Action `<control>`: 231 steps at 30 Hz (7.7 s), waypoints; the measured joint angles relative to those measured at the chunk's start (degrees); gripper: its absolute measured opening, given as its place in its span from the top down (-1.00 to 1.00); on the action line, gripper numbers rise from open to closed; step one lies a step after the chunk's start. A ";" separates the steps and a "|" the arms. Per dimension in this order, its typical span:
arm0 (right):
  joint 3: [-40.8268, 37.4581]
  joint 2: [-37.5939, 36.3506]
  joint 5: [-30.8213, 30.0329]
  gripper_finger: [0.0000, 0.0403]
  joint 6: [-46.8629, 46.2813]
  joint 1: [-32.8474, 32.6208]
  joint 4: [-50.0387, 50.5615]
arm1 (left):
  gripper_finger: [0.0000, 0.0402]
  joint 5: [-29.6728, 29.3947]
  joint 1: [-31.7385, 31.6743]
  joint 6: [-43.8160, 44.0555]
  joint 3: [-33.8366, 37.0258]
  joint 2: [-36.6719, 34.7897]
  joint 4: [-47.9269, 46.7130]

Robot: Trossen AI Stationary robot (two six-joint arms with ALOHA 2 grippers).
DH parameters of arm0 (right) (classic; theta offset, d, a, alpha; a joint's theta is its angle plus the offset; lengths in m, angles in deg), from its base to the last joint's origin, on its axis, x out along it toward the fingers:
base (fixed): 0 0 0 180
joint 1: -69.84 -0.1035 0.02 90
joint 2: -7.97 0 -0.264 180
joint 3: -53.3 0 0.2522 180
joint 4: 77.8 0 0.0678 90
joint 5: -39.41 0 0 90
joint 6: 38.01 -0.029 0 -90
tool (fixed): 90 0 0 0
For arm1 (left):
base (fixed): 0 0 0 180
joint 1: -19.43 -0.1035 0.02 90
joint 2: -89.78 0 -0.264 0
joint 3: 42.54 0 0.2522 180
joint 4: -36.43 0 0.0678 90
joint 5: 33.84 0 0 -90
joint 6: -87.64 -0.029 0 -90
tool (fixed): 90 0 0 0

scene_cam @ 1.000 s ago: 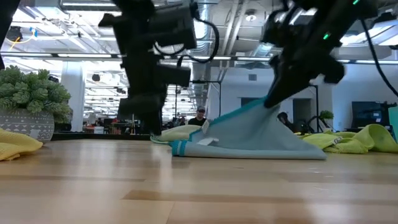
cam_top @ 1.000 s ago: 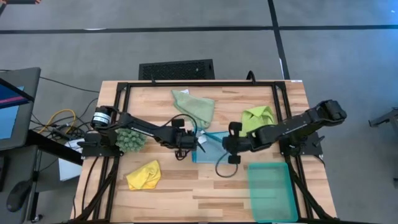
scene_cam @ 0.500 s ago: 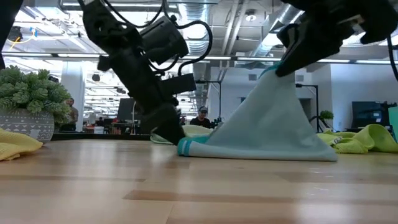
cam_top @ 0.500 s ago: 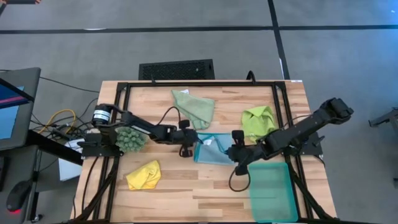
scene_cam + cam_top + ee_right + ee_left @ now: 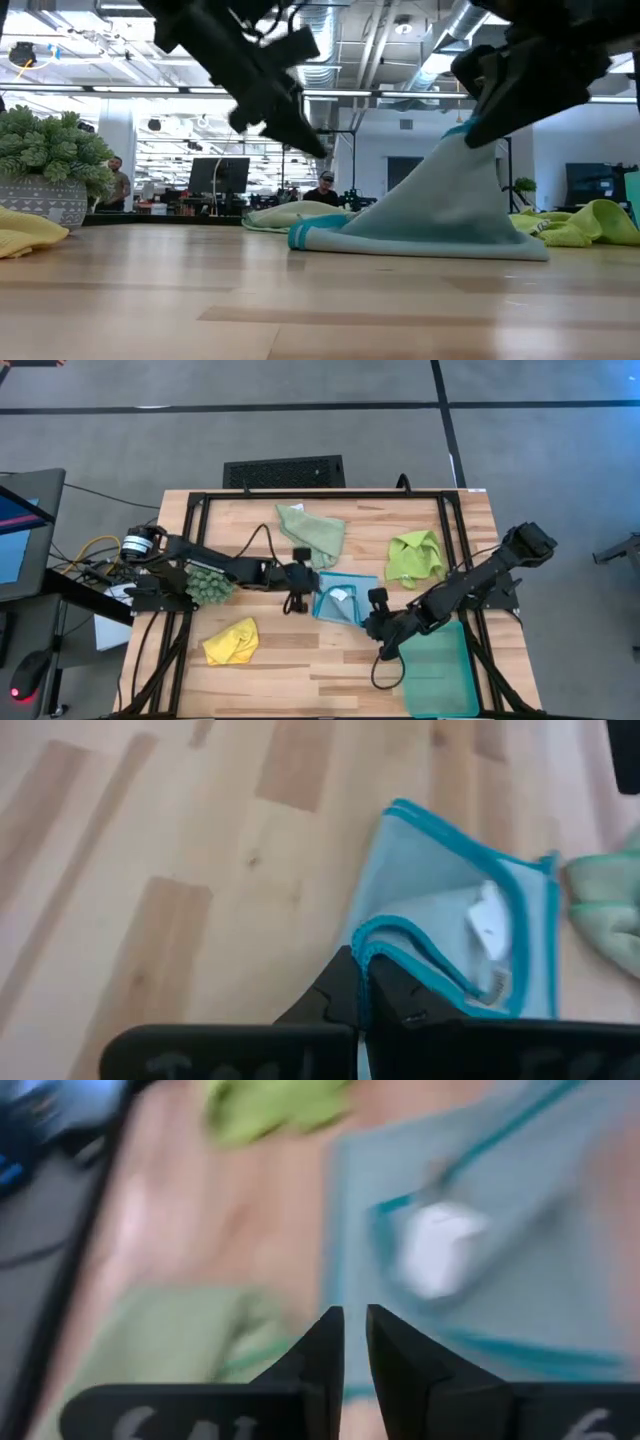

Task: Fold microfiber towels
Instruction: Fold the blue microfiber cloth

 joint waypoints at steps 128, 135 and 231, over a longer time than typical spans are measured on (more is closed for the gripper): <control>6.63 3.00 20.52 0.90 -8.26 0.85 7.92 | 1.00 -5.26 27.95 33.90 9.18 -1.68 18.18; 7.80 2.69 8.53 0.89 -6.14 0.70 7.27 | 1.00 -14.43 27.32 35.52 9.87 -1.80 16.82; -4.72 3.04 20.90 0.60 -18.44 7.02 -9.99 | 1.00 -22.58 30.91 31.00 8.07 0.91 13.04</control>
